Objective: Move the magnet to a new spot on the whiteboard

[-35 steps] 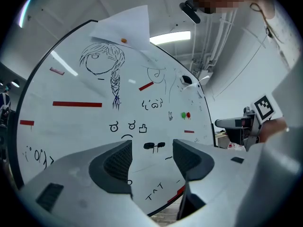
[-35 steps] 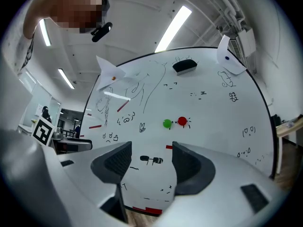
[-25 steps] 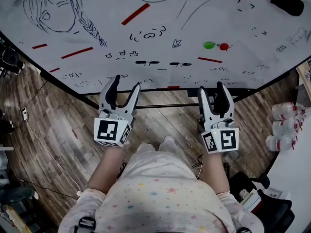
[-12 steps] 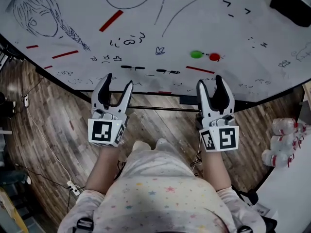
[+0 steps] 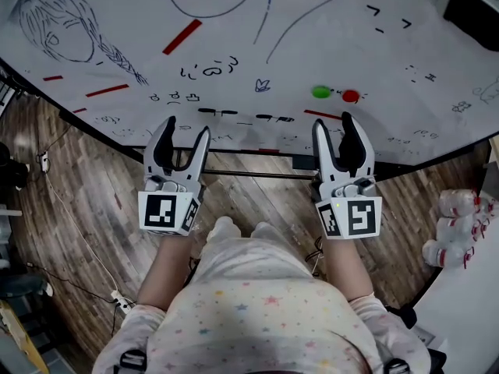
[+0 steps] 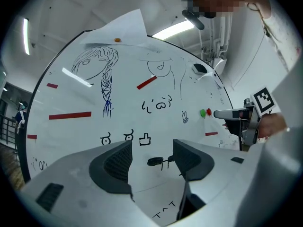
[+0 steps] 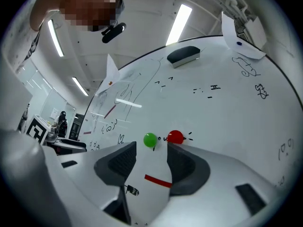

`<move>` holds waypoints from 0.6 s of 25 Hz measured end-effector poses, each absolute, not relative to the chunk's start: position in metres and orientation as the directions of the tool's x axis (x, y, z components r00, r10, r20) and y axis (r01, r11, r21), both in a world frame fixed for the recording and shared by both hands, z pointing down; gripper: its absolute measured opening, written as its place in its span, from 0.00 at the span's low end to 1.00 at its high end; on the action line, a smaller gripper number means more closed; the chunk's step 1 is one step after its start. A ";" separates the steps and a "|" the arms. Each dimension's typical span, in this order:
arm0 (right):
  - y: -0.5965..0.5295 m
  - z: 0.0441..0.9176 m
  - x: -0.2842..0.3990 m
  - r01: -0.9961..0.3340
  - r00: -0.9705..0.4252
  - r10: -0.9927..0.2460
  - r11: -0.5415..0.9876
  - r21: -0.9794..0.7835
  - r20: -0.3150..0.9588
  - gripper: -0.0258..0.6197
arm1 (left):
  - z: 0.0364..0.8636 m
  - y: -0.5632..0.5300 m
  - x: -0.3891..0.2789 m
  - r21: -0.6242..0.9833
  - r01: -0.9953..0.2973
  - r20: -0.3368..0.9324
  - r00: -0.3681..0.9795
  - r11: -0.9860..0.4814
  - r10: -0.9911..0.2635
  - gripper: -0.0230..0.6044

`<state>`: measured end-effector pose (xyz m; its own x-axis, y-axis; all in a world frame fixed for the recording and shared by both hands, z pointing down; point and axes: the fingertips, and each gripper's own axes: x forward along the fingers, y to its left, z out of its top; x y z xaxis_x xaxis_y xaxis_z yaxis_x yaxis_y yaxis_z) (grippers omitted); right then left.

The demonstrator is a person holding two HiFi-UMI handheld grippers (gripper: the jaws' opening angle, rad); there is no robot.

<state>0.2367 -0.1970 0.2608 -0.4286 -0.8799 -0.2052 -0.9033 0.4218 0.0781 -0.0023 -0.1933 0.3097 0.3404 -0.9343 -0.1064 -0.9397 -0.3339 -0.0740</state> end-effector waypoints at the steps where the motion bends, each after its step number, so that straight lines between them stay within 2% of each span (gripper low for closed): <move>1: -0.198 0.259 0.234 -0.908 -0.418 -0.884 0.411 0.077 -0.208 0.33 | 0.308 -0.195 -0.005 -0.078 -0.937 -0.107 0.347 -0.340 -0.932 0.43; 15: -0.216 0.243 0.223 -0.963 -0.266 -0.929 0.247 0.104 -0.258 0.27 | 0.301 -0.207 -0.034 -0.073 -0.921 -0.138 0.391 -0.384 -0.910 0.43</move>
<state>0.2232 -0.2159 0.2426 -0.2657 -0.9290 -0.2576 -0.9635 0.2467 0.1042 -0.0340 -0.2073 0.3013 0.3905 -0.9102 -0.1380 -0.9205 -0.3839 -0.0726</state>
